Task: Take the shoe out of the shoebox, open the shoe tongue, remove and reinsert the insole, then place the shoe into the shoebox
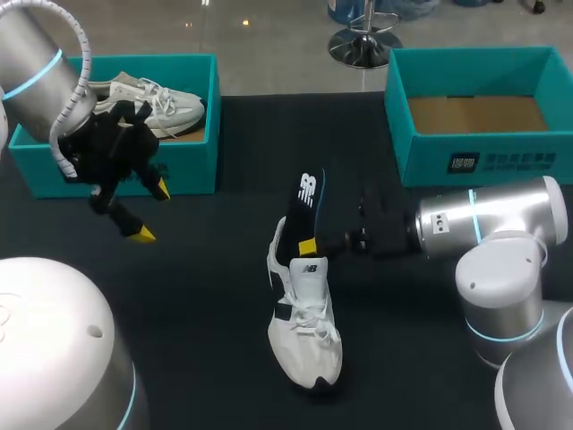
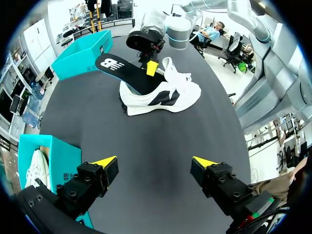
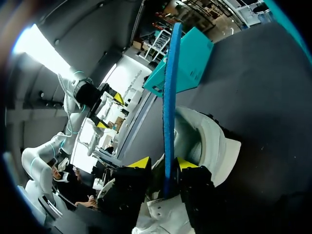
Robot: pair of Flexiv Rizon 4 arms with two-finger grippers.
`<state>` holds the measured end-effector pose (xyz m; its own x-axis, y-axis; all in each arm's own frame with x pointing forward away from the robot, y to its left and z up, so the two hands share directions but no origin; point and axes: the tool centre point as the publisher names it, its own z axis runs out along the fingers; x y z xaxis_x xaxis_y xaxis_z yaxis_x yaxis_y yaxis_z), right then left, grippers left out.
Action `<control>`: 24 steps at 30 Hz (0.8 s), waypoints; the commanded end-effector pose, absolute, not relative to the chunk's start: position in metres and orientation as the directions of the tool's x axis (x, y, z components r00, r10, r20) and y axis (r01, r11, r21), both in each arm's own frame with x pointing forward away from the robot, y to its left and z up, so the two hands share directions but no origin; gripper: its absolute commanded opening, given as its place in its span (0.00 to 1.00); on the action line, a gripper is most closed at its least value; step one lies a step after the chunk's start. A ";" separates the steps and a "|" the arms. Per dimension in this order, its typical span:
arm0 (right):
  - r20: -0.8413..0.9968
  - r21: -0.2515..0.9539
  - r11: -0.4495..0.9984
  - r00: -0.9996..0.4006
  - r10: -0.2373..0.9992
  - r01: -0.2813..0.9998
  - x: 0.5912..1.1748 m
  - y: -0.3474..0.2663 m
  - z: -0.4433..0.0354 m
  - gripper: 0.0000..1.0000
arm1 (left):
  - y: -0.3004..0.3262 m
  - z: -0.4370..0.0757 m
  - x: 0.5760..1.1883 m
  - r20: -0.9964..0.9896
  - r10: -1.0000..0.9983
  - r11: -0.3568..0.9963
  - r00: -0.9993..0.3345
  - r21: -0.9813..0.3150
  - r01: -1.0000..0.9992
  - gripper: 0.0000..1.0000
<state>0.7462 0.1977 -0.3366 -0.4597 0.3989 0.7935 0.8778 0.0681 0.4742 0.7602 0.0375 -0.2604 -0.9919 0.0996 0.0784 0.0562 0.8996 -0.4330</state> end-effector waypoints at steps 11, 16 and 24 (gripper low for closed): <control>0.759 0.500 0.113 -0.497 0.421 0.859 0.771 0.197 -0.317 0.09 | 0.038 -0.260 0.760 0.079 0.099 0.901 -0.992 -0.431 0.056 1.00; 0.757 0.502 0.117 -0.501 0.419 0.857 0.773 0.197 -0.316 0.00 | 0.038 -0.260 0.760 0.079 0.099 0.901 -0.992 -0.431 0.056 1.00; 0.761 0.497 0.122 -0.499 0.415 0.859 0.770 0.196 -0.316 0.00 | 0.038 -0.260 0.760 0.079 0.099 0.901 -0.992 -0.431 0.056 1.00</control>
